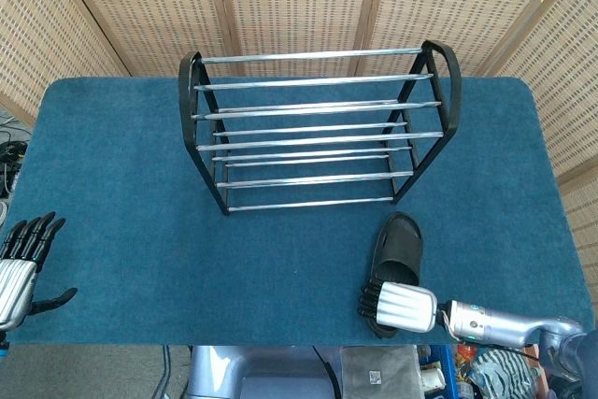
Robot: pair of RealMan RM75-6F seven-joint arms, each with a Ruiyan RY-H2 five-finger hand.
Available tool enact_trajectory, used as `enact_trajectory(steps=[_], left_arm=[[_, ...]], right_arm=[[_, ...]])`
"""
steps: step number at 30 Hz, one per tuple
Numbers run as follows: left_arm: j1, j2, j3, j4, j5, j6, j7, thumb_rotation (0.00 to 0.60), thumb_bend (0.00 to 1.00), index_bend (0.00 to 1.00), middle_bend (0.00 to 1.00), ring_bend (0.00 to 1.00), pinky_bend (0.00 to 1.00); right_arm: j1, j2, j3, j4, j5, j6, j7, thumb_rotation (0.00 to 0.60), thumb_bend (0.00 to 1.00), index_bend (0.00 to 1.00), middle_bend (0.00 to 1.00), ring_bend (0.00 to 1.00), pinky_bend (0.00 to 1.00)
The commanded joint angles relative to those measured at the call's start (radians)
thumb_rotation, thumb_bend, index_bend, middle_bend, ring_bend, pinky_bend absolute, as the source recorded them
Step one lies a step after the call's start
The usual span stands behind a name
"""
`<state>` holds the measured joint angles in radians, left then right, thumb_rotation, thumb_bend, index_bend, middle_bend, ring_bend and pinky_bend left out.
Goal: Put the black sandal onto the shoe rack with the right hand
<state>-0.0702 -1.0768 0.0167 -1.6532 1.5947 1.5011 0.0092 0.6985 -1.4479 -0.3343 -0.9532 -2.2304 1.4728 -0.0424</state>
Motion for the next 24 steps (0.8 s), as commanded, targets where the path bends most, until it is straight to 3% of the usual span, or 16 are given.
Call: enact_trajectory(steps=[1, 13, 18, 24], left_arm=[[0.002, 0.000, 0.001, -0.001, 0.004, 0.004, 0.000, 0.600, 0.14, 0.00, 0.00, 0.00, 0.00], [0.007, -0.001, 0.005, -0.003, 0.014, 0.015, 0.007, 0.600, 0.14, 0.00, 0.00, 0.00, 0.00], [0.006, -0.004, 0.006, -0.004, 0.013, 0.011, 0.015, 0.600, 0.14, 0.00, 0.00, 0.00, 0.00], [0.003, -0.006, 0.004, -0.004, 0.006, 0.004, 0.019, 0.600, 0.14, 0.00, 0.00, 0.00, 0.00]], right_arm=[[0.001, 0.050, 0.005, -0.032, -0.033, 0.049, -0.066, 0.600, 0.68, 0.58, 0.58, 0.42, 0.46], [0.022, 0.238, 0.010, -0.212, -0.139, 0.126, -0.267, 0.600, 0.68, 0.58, 0.58, 0.42, 0.46], [0.041, 0.296, 0.014, -0.304, -0.200, 0.110, -0.342, 0.600, 0.68, 0.58, 0.58, 0.42, 0.46], [0.089, 0.354, 0.060, -0.413, -0.209, 0.044, -0.360, 0.600, 0.68, 0.58, 0.58, 0.42, 0.46]])
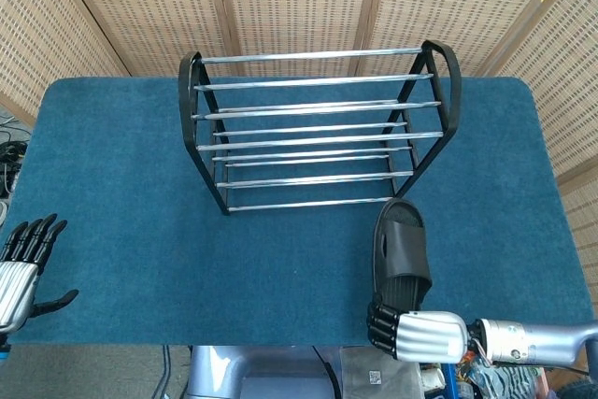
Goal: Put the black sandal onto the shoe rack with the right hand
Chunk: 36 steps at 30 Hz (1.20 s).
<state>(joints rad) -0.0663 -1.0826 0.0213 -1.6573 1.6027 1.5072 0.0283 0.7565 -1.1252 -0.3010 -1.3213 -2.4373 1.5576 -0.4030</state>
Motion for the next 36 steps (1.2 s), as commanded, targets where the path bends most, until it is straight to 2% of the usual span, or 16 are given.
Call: enact_trajectory(steps=[1, 6, 9, 22, 25, 27, 36], left_arm=[[-0.001, 0.000, -0.001, -0.001, -0.003, -0.003, 0.000, 0.600, 0.14, 0.00, 0.00, 0.00, 0.00], [-0.002, 0.001, -0.003, -0.001, -0.008, -0.005, 0.000, 0.600, 0.14, 0.00, 0.00, 0.00, 0.00], [-0.003, 0.003, -0.003, -0.001, -0.011, -0.009, -0.003, 0.600, 0.14, 0.00, 0.00, 0.00, 0.00], [-0.020, 0.009, -0.018, 0.000, -0.052, -0.045, -0.024, 0.600, 0.14, 0.00, 0.00, 0.00, 0.00], [-0.025, 0.008, -0.022, -0.005, -0.060, -0.053, -0.017, 0.600, 0.14, 0.00, 0.00, 0.00, 0.00], [-0.028, 0.006, -0.023, -0.005, -0.067, -0.062, -0.011, 0.600, 0.14, 0.00, 0.00, 0.00, 0.00], [-0.047, 0.002, -0.030, -0.001, -0.101, -0.108, -0.008, 0.600, 0.14, 0.00, 0.00, 0.00, 0.00]], right_arm=[[0.041, 0.039, 0.037, -0.056, 0.001, -0.056, 0.005, 0.600, 0.68, 0.58, 0.58, 0.42, 0.46], [0.101, 0.073, 0.085, -0.111, 0.011, -0.135, 0.027, 0.600, 0.68, 0.58, 0.58, 0.42, 0.46], [0.152, 0.089, 0.112, -0.138, 0.040, -0.205, 0.089, 0.600, 0.68, 0.58, 0.57, 0.42, 0.46], [0.310, 0.097, 0.207, -0.065, 0.112, -0.374, 0.240, 0.600, 0.70, 0.58, 0.57, 0.42, 0.46], [0.345, 0.096, 0.220, -0.046, 0.119, -0.407, 0.262, 0.600, 0.79, 0.58, 0.57, 0.42, 0.46], [0.365, 0.089, 0.226, -0.026, 0.127, -0.431, 0.278, 0.600, 0.91, 0.58, 0.57, 0.42, 0.46], [0.434, 0.039, 0.236, 0.086, 0.169, -0.495, 0.363, 0.600, 1.00, 0.58, 0.54, 0.42, 0.46]])
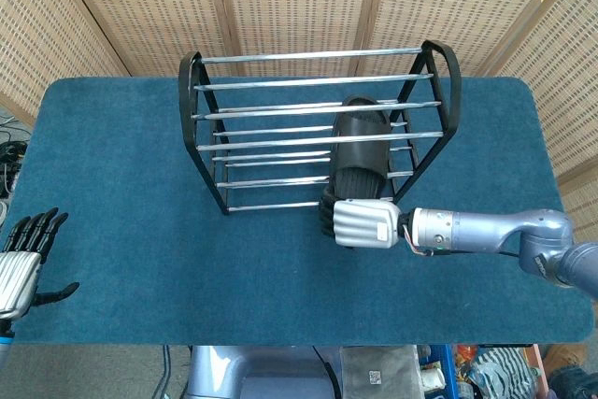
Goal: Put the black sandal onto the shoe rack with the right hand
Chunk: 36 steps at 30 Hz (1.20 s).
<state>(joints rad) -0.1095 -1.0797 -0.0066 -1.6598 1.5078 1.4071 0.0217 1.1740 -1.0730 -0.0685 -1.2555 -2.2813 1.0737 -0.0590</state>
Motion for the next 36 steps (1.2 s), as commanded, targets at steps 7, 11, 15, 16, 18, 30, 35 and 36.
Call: enact_trajectory(steps=[7, 11, 15, 16, 18, 30, 35, 36], left_arm=[[-0.016, 0.000, -0.008, 0.009, -0.029, -0.034, -0.012, 0.600, 0.14, 0.00, 0.00, 0.00, 0.00], [-0.019, 0.002, -0.009, 0.013, -0.034, -0.040, -0.020, 0.600, 0.14, 0.00, 0.00, 0.00, 0.00], [-0.022, 0.003, -0.010, 0.017, -0.040, -0.047, -0.029, 0.600, 0.14, 0.00, 0.00, 0.00, 0.00], [-0.023, 0.004, -0.010, 0.018, -0.041, -0.049, -0.031, 0.600, 0.14, 0.00, 0.00, 0.00, 0.00], [-0.024, 0.004, -0.010, 0.019, -0.042, -0.051, -0.032, 0.600, 0.14, 0.00, 0.00, 0.00, 0.00], [-0.026, 0.004, -0.007, 0.018, -0.040, -0.049, -0.031, 0.600, 0.14, 0.00, 0.00, 0.00, 0.00], [-0.025, 0.004, -0.005, 0.016, -0.037, -0.045, -0.028, 0.600, 0.14, 0.00, 0.00, 0.00, 0.00], [-0.025, 0.003, -0.005, 0.016, -0.036, -0.045, -0.028, 0.600, 0.14, 0.00, 0.00, 0.00, 0.00]], right_arm=[[0.056, -0.044, 0.008, 0.054, 0.041, -0.059, 0.042, 0.600, 1.00, 0.58, 0.52, 0.42, 0.46], [0.066, -0.063, 0.015, 0.069, 0.074, -0.079, 0.047, 0.600, 1.00, 0.58, 0.51, 0.42, 0.46], [0.076, -0.074, 0.020, 0.093, 0.096, -0.089, 0.042, 0.600, 1.00, 0.57, 0.49, 0.41, 0.46], [0.079, -0.074, 0.018, 0.098, 0.098, -0.091, 0.039, 0.600, 1.00, 0.57, 0.48, 0.40, 0.46], [0.082, -0.074, 0.016, 0.104, 0.103, -0.095, 0.036, 0.600, 1.00, 0.54, 0.43, 0.36, 0.46], [0.060, -0.050, 0.031, 0.074, 0.189, -0.152, -0.092, 0.600, 0.38, 0.14, 0.00, 0.00, 0.00], [0.045, -0.015, 0.041, -0.003, 0.226, -0.192, -0.163, 0.600, 0.30, 0.10, 0.00, 0.00, 0.00], [0.042, -0.011, 0.042, -0.012, 0.231, -0.195, -0.171, 0.600, 0.30, 0.10, 0.00, 0.00, 0.00]])
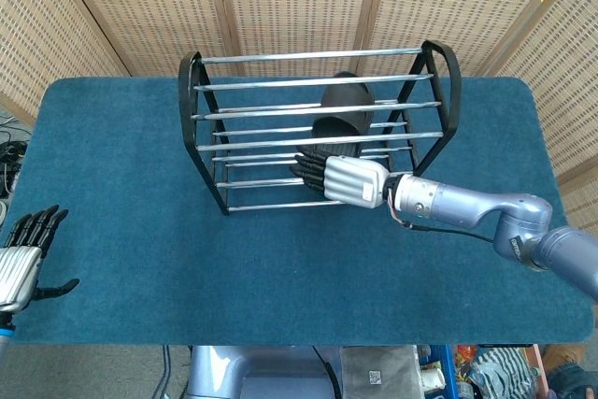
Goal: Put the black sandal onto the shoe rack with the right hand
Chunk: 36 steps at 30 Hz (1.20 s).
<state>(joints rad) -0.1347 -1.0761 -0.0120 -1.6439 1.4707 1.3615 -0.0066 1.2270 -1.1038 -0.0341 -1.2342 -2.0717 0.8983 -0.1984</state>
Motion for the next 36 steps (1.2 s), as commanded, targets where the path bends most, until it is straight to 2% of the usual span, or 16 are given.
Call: enact_trajectory(steps=[1, 6, 11, 12, 17, 22, 24, 28, 32, 34, 36], left_arm=[[0.001, 0.000, 0.001, -0.001, 0.003, 0.002, 0.000, 0.600, 0.14, 0.00, 0.00, 0.00, 0.00], [0.002, 0.000, 0.004, -0.004, 0.009, 0.008, 0.004, 0.600, 0.14, 0.00, 0.00, 0.00, 0.00], [0.003, 0.000, 0.007, -0.004, 0.014, 0.010, 0.003, 0.600, 0.14, 0.00, 0.00, 0.00, 0.00], [0.004, 0.001, 0.007, -0.005, 0.018, 0.015, 0.000, 0.600, 0.14, 0.00, 0.00, 0.00, 0.00], [0.010, 0.005, 0.011, -0.008, 0.033, 0.031, -0.004, 0.600, 0.14, 0.00, 0.00, 0.00, 0.00], [0.024, 0.002, 0.017, -0.010, 0.060, 0.069, 0.005, 0.600, 0.14, 0.00, 0.00, 0.00, 0.00], [0.027, 0.000, 0.019, -0.011, 0.068, 0.077, 0.010, 0.600, 0.14, 0.00, 0.00, 0.00, 0.00], [0.040, -0.010, 0.026, -0.007, 0.096, 0.109, 0.026, 0.600, 0.14, 0.00, 0.00, 0.00, 0.00], [0.049, -0.024, 0.033, 0.004, 0.120, 0.134, 0.038, 0.600, 0.14, 0.00, 0.00, 0.00, 0.00], [0.054, -0.035, 0.036, 0.011, 0.141, 0.153, 0.043, 0.600, 0.14, 0.00, 0.00, 0.00, 0.00], [0.059, -0.044, 0.038, 0.019, 0.156, 0.170, 0.046, 0.600, 0.14, 0.00, 0.00, 0.00, 0.00]], right_arm=[[-0.014, 0.026, 0.010, -0.048, 0.028, -0.024, -0.044, 0.600, 0.30, 0.10, 0.00, 0.00, 0.00], [-0.032, 0.059, 0.016, -0.113, 0.034, -0.010, -0.094, 0.600, 0.29, 0.10, 0.00, 0.00, 0.00], [-0.075, 0.114, 0.022, -0.181, 0.032, 0.054, -0.141, 0.600, 0.29, 0.10, 0.00, 0.00, 0.00], [-0.109, 0.137, 0.016, -0.207, 0.029, 0.110, -0.143, 0.600, 0.29, 0.10, 0.00, 0.00, 0.00], [-0.211, 0.168, -0.001, -0.234, 0.022, 0.248, -0.164, 0.600, 0.27, 0.10, 0.00, 0.00, 0.00], [-0.407, 0.155, -0.056, -0.218, 0.028, 0.467, -0.152, 0.600, 0.24, 0.10, 0.00, 0.00, 0.00], [-0.456, 0.142, -0.067, -0.207, 0.038, 0.515, -0.144, 0.600, 0.23, 0.10, 0.00, 0.00, 0.00], [-0.619, 0.083, -0.097, -0.177, 0.120, 0.642, -0.076, 0.600, 0.23, 0.07, 0.00, 0.00, 0.00], [-0.754, 0.009, -0.101, -0.152, 0.237, 0.723, 0.022, 0.600, 0.22, 0.01, 0.00, 0.00, 0.00], [-0.837, -0.027, -0.095, -0.149, 0.332, 0.750, 0.058, 0.600, 0.18, 0.00, 0.00, 0.00, 0.00], [-0.894, -0.049, -0.082, -0.161, 0.396, 0.772, 0.059, 0.600, 0.06, 0.00, 0.00, 0.00, 0.00]])
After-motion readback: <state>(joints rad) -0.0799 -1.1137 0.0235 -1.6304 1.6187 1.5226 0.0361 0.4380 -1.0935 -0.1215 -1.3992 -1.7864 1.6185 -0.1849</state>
